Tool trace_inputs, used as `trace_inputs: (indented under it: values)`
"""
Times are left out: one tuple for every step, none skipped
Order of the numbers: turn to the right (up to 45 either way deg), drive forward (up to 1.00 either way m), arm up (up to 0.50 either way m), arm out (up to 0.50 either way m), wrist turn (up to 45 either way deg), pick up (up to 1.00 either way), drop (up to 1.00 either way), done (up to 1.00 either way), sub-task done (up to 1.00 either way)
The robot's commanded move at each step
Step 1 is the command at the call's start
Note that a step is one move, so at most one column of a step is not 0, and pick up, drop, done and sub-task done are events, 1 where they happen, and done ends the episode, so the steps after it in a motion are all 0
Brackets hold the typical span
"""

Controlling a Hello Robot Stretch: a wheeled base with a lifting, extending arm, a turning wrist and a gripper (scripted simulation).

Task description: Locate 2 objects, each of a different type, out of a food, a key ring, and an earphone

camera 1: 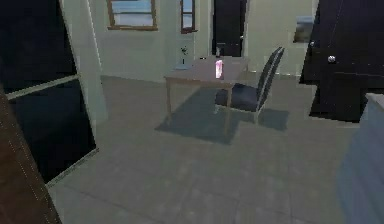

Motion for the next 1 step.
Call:
trace_inputs:
  values:
    - [-15.0, 0.0, 0.0, 0.0, 0.0, 0.0, 0.0, 0.0, 0.0]
